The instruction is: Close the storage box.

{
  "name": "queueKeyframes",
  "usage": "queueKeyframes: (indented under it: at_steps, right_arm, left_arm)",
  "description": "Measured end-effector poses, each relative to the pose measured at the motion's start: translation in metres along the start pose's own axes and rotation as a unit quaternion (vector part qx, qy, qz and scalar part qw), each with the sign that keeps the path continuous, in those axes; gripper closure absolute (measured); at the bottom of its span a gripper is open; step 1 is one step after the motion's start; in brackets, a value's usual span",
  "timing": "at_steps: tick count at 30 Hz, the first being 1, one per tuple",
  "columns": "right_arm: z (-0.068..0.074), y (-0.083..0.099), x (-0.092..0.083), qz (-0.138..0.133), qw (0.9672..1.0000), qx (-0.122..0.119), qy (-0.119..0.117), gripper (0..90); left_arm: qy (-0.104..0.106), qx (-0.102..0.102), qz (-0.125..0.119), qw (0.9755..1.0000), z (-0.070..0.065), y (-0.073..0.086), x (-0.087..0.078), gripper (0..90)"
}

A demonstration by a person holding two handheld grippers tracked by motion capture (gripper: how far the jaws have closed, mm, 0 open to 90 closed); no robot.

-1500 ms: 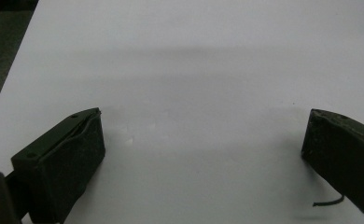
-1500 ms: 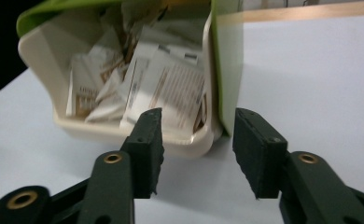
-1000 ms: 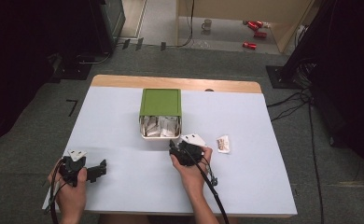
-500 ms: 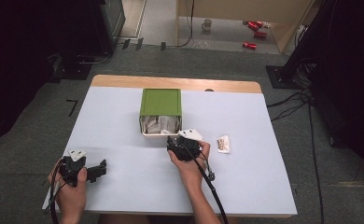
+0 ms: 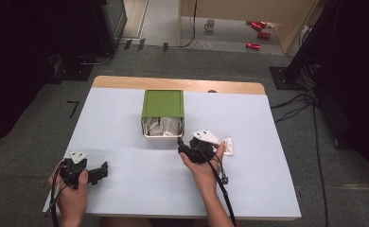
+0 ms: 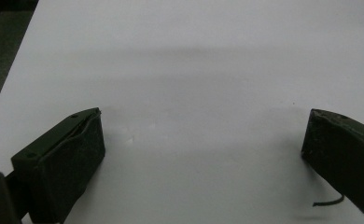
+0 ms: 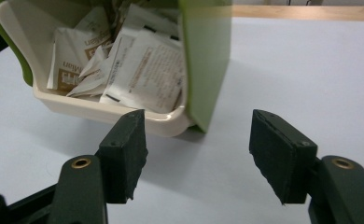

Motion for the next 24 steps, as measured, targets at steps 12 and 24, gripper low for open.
queueKeyframes:
  at_steps: [12,24]
  right_arm:
    - [-0.053,-0.015,-0.046,-0.005,0.9999,0.012,0.005,21.6]
    - [-0.116,-0.013,-0.091,-0.010,0.9991,0.037,0.018,5.1]
  left_arm:
    - [-0.001,0.000,0.000,1.0000,0.000,0.000,0.000,0.0]
    - [-0.001,0.001,0.000,1.0000,0.000,0.000,0.000,0.0]
Point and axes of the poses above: each handheld gripper's, and its own axes: x roughly forward along the jaws, y roughly out of its underside, z roughly to its left, the point moved 6 cm from there along x, roughly forward along the jaws, and after that the axes turned 15 degrees about x, right-handed, at the moved point
